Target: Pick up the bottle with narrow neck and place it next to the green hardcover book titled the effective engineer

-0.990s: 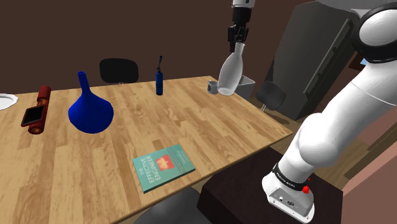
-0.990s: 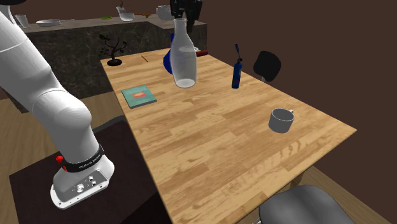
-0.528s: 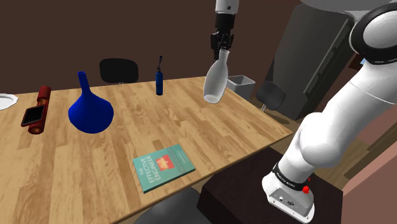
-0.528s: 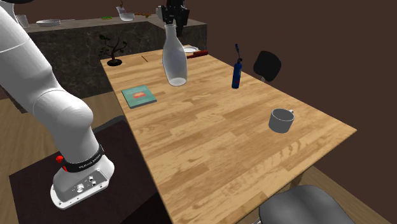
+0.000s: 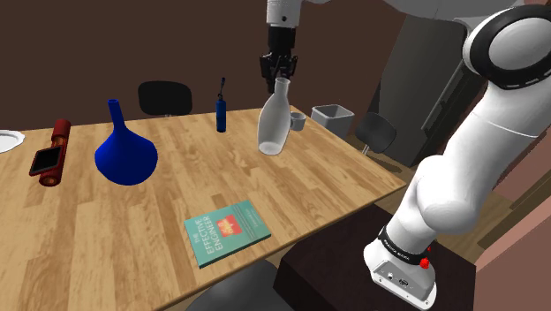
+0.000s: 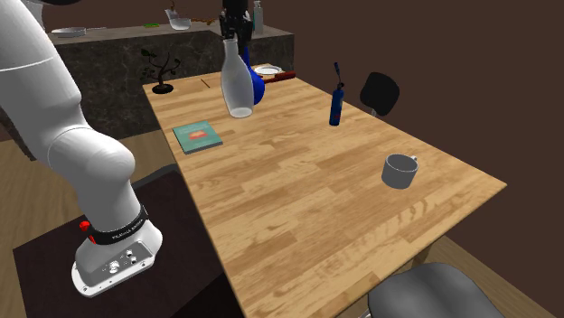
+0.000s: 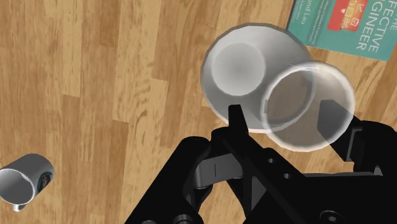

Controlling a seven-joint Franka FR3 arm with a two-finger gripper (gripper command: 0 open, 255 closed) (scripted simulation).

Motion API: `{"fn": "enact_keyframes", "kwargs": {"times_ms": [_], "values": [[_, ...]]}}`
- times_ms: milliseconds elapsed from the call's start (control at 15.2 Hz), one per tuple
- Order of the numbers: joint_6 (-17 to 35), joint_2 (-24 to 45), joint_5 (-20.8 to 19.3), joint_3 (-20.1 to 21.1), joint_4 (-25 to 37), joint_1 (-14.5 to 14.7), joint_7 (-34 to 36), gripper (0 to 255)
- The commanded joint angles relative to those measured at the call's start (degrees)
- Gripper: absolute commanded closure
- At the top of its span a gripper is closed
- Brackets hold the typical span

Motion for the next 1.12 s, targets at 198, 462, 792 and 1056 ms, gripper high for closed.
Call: {"fn": "enact_keyframes", "kwargs": {"times_ms": [198, 462, 792, 1056], "values": [[2.43, 4.87, 0.94, 2.80, 2.68, 2.68, 5.43, 255], [3.73, 9.87, 1.34, 4.74, 6.56, 4.86, 9.49, 255], [4.43, 17.30, 1.36, 6.78, 13.54, 7.70, 14.30, 255], [3.95, 24.38, 1.04, 8.04, 21.31, 10.13, 17.92, 255]]}}
